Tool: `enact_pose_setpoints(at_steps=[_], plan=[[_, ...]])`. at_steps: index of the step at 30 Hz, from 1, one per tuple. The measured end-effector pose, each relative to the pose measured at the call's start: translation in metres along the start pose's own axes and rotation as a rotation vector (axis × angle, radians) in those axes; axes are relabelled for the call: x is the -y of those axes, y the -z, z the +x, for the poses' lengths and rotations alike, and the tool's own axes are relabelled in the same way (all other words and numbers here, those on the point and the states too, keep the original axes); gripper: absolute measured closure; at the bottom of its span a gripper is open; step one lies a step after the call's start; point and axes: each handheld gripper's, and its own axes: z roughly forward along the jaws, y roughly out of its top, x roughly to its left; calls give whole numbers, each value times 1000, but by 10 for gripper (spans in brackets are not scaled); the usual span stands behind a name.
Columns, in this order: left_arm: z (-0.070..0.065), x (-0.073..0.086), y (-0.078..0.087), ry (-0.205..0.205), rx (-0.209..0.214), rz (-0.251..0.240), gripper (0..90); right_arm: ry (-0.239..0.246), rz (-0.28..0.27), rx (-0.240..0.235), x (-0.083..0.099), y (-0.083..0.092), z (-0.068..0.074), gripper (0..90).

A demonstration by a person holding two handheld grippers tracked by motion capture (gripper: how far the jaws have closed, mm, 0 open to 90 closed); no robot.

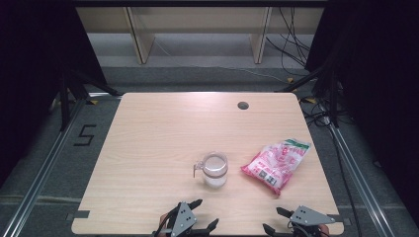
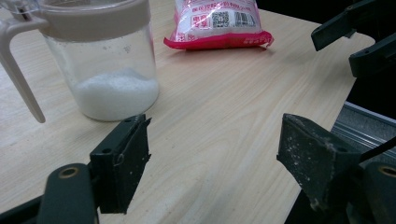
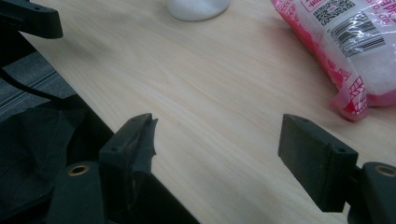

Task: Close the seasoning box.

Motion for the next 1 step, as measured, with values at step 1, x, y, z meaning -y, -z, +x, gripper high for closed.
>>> enact_pose_setpoints(at_steps=[1], plan=[[1,0,1,17,-8,17,241,0,-1,0,0,0,0,278]])
